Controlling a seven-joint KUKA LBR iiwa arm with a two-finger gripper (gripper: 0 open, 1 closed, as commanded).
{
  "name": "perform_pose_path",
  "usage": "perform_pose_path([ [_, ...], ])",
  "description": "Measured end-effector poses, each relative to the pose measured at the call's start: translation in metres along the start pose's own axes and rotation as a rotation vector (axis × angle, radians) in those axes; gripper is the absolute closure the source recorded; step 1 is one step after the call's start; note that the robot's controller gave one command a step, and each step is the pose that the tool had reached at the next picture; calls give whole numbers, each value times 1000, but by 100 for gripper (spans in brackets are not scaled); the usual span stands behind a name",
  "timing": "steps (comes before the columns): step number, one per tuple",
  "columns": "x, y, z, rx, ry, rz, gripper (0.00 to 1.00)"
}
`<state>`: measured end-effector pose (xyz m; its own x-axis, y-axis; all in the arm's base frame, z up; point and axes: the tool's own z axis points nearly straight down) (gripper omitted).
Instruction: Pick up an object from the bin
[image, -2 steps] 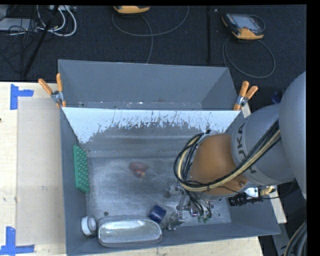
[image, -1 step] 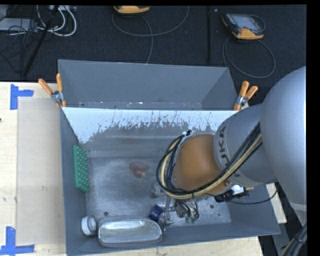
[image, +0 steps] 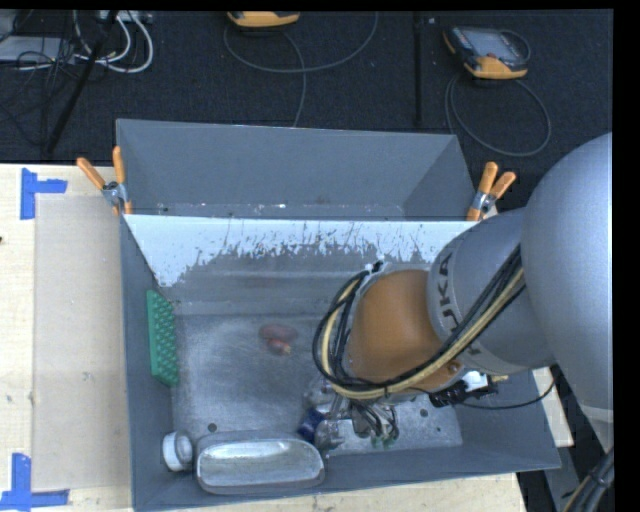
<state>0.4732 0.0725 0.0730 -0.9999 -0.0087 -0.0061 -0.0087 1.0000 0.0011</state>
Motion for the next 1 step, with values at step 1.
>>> perform_pose_path([
  [1, -19, -63, -170, 2, 0, -237, 100],
])
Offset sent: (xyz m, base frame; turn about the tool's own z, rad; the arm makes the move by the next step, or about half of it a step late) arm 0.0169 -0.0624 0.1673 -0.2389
